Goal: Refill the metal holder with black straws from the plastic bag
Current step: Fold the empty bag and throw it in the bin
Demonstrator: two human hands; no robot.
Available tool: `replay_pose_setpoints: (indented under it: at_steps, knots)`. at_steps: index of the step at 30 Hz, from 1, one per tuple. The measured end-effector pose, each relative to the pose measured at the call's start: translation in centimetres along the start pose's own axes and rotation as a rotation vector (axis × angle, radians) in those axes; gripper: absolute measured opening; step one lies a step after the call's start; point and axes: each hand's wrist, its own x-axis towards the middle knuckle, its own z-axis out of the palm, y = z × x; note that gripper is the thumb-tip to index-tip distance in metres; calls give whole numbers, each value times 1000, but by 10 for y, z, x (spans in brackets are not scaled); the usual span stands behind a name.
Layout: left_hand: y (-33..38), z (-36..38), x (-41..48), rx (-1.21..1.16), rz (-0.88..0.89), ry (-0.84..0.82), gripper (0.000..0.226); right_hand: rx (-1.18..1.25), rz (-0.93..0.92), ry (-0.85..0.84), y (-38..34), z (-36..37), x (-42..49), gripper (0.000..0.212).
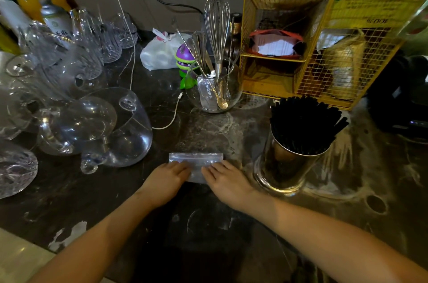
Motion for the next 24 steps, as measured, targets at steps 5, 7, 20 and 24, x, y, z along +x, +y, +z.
replay_pose_setpoints:
  at_steps: [5, 7, 20, 24]
  knots:
    - [-5, -2, -4, -42, -15, 23, 40, 159, 35, -112, 3, -4, -4, 34]
    - [-8, -4, -5, -75, -34, 32, 35, 197, 48, -154, 6, -10, 0, 29]
    - [-19, -18, -2, -469, -241, -104, 28, 518, 315, -298, 21, -23, 21, 21]
    - [-20, -16, 3, -565, -349, -120, 29, 652, 510, -256, 23, -23, 24, 17]
